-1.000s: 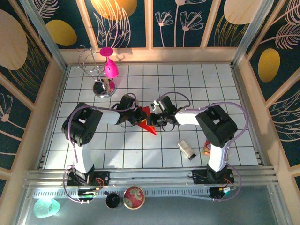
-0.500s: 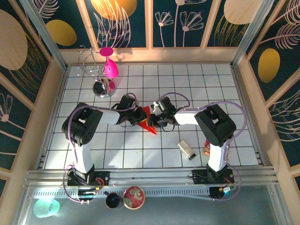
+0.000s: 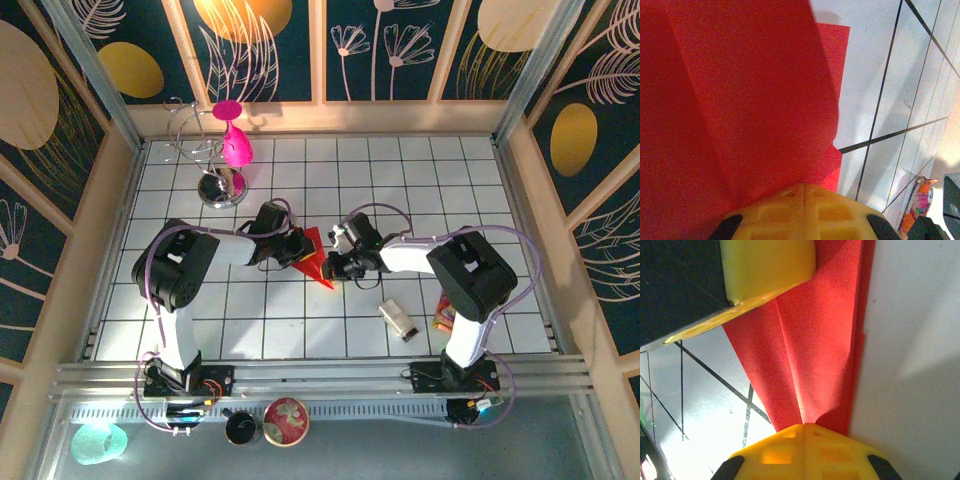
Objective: Fold a paper plane with a square sheet of paper (pick it up from the middle)
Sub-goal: Fourth fold the wing at the center of the table.
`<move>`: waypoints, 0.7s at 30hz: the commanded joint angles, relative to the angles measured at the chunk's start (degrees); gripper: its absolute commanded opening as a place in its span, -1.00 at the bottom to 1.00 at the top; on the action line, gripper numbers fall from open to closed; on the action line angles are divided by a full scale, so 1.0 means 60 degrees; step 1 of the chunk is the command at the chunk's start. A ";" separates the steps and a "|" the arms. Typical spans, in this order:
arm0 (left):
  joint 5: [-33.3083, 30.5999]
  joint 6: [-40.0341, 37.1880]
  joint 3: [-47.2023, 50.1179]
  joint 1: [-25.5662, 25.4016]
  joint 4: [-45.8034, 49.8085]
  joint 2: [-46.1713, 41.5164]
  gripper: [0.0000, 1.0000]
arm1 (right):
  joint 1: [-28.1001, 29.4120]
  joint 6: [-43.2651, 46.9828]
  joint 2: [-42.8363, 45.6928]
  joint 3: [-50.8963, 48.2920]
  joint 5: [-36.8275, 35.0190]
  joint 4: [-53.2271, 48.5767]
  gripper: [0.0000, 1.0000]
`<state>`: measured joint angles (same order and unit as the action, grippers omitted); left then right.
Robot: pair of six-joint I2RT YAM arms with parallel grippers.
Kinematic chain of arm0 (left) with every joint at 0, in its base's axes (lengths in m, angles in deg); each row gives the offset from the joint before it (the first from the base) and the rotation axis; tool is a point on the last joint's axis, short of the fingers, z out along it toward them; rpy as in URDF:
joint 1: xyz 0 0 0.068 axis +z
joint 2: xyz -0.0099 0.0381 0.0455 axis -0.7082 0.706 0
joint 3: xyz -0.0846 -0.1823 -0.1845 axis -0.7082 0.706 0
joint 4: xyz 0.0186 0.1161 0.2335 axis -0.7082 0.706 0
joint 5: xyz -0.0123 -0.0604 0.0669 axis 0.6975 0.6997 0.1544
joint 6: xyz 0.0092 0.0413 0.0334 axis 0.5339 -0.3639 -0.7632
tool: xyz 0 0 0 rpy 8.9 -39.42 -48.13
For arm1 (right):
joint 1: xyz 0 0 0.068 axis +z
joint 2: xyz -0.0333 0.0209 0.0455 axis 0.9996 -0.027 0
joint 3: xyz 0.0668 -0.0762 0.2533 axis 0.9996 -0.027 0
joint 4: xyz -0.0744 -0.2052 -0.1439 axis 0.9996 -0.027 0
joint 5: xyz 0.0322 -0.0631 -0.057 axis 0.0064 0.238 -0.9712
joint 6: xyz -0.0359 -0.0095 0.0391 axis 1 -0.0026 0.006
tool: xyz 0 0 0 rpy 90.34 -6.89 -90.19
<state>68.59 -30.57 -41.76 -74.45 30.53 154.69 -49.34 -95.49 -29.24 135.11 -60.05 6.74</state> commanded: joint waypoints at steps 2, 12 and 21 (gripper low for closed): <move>-0.0875 -0.0278 0.0213 0.0002 0.1011 0.0530 -0.90 | 0.0029 0.0153 -0.0175 -0.0154 -0.0033 -0.0765 -0.90; -0.0886 -0.0271 0.0154 0.0005 0.1070 0.0516 -0.90 | 0.0073 0.0274 0.0670 -0.0618 -0.0152 -0.1087 -0.90; -0.0884 -0.0278 0.0153 0.0009 0.1091 0.0517 -0.90 | 0.0142 0.0312 0.0567 -0.0683 -0.0299 -0.1074 -0.89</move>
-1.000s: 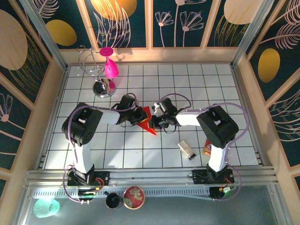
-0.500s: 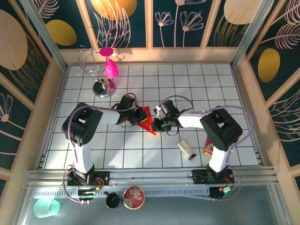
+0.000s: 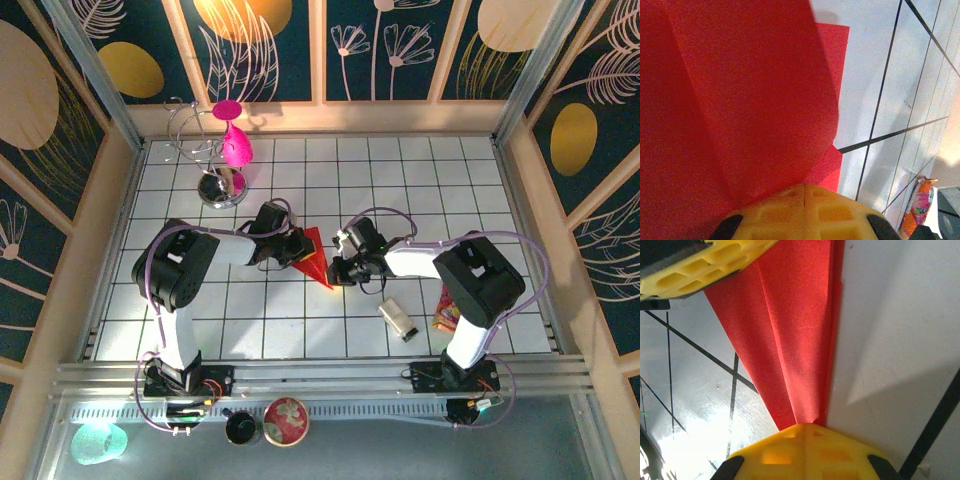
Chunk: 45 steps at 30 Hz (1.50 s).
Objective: Fold a paper plane with a square sheet of paper (pick it up from the middle)
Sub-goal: Fourth fold the wing at the center of the table.
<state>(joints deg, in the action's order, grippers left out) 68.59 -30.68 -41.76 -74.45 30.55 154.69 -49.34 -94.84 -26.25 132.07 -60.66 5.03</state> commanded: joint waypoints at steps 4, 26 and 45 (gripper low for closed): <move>-0.0892 -0.0259 0.0147 0.0005 0.1106 0.0526 -0.90 | 0.0176 0.0261 0.0689 -0.0159 -0.0297 -0.0894 -0.88; -0.1088 -0.0161 0.0167 0.0002 0.1248 0.0608 -0.91 | 0.0248 0.0279 -0.0982 0.1064 -0.0505 -0.0592 -0.91; -0.1434 -0.0175 0.0080 0.0009 0.1505 0.0724 -0.94 | 0.0335 0.1260 0.0648 -0.0267 -0.0152 -0.2200 -0.92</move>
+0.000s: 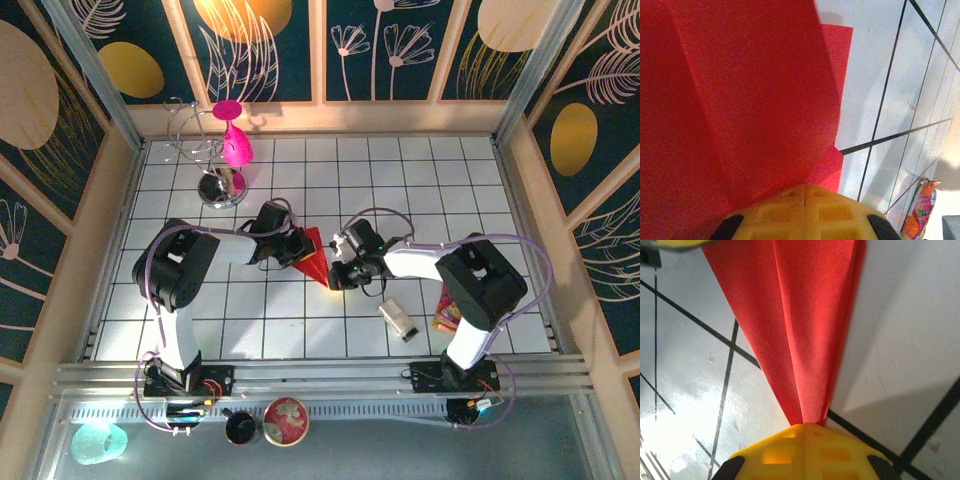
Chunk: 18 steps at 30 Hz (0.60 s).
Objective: Fold a paper plane with a square sheet of paper (pick it up from the middle)
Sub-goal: Fourth fold the wing at the center of the table.
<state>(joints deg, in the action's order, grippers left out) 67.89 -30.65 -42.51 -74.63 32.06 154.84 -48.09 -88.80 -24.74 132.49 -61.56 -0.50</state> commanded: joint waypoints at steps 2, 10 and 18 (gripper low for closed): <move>-0.1303 -0.0194 0.0191 0.0031 0.1261 0.0679 -0.94 | 0.0129 0.0308 0.0779 -0.0329 -0.0043 -0.1266 -0.92; -0.1193 -0.0178 0.0123 0.0031 0.1229 0.0594 -0.94 | 0.0042 -0.0217 0.1394 0.0061 -0.0680 -0.0206 -0.91; -0.0985 -0.0106 0.0161 0.0031 0.1034 0.0439 -0.94 | 0.0070 -0.1126 -0.0082 0.0443 -0.0429 0.1004 -0.93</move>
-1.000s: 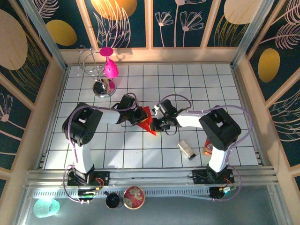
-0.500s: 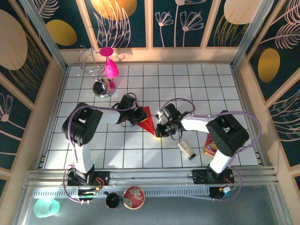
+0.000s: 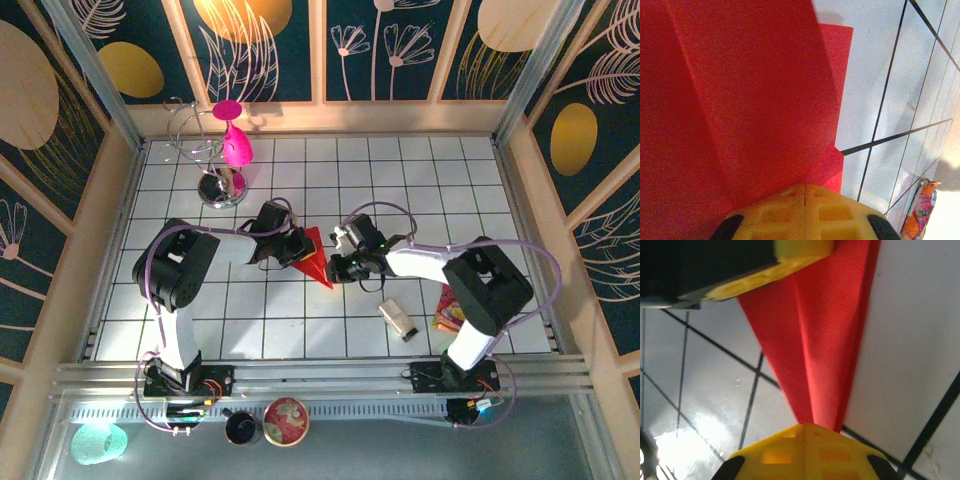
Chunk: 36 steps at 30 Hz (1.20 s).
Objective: Fold a paper plane with a square sheet of paper (pick it up from the middle)
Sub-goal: Fourth fold the wing at the center of the table.
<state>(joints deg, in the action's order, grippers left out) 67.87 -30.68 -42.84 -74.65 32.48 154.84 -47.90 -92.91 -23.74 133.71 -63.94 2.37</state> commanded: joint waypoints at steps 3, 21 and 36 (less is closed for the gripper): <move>-0.0910 -0.0088 0.0215 0.0043 0.0936 0.0381 -0.94 | 0.0036 -0.0439 -0.0529 0.0457 -0.0121 0.0445 -0.93; -0.0372 -0.0460 0.0616 -0.0238 -0.0125 -0.1437 -0.89 | -0.0036 -0.0273 -0.1149 0.0037 -0.0940 -0.0695 -0.97; -0.0396 -0.1077 -0.0016 -0.0602 0.0951 -0.0339 -0.89 | -0.0058 -0.0220 -0.1456 -0.0080 -0.0816 -0.0819 -0.97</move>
<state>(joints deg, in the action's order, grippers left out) 65.88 -35.22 -41.42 -78.32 35.43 151.52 -48.14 -94.97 -28.11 135.13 -64.42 3.22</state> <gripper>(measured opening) 0.056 0.049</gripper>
